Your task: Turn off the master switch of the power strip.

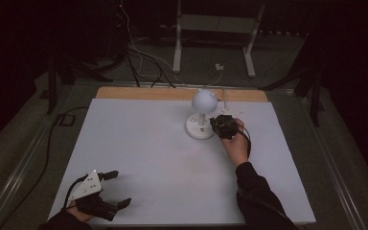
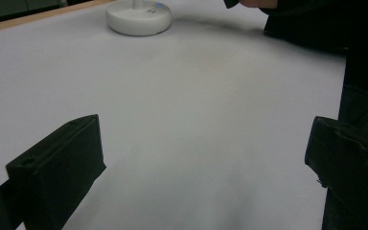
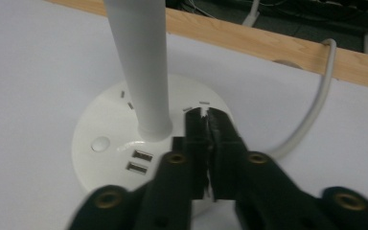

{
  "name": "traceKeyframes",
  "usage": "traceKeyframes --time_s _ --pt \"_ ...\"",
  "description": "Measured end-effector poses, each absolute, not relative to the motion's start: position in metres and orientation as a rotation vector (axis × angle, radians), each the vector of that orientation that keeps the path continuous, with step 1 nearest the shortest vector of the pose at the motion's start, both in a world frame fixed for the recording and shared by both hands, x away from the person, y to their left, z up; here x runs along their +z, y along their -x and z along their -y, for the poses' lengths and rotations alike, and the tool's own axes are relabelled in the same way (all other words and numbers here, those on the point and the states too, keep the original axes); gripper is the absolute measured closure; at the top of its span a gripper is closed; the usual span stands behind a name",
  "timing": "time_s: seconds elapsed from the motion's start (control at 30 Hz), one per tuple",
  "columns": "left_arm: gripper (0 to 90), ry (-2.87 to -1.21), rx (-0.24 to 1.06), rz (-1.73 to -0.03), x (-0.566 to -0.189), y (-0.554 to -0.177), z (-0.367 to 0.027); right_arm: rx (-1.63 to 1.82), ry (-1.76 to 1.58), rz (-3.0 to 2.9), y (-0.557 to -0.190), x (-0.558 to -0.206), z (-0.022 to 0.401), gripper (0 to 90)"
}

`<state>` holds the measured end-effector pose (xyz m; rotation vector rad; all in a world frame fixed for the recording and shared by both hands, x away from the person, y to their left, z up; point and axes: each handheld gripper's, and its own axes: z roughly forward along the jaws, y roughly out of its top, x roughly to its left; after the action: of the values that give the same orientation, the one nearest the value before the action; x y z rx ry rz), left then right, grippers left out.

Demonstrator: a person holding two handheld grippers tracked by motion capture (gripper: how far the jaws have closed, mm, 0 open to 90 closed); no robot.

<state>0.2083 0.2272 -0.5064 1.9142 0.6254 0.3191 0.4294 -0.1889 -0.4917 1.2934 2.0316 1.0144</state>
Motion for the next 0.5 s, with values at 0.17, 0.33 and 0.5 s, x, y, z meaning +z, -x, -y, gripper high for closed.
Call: traceKeyframes --time_s 0.17,0.33,0.5 --pt "0.2 -1.915 0.318 -0.625 -0.5066 -0.2086 -0.2272 0.991 -1.291 -2.047 -0.4299 -0.4955 0.1882 90.0" --pt "0.3 -1.914 0.317 -0.624 -0.5065 -0.2085 -0.2272 0.969 -1.297 -2.057 -0.4301 -0.4989 0.1858 90.0" --pt "0.3 -1.91 0.316 -0.626 -0.5065 -0.2085 -0.2274 0.955 -1.305 -2.055 -0.4298 -0.5023 0.1839 90.0"
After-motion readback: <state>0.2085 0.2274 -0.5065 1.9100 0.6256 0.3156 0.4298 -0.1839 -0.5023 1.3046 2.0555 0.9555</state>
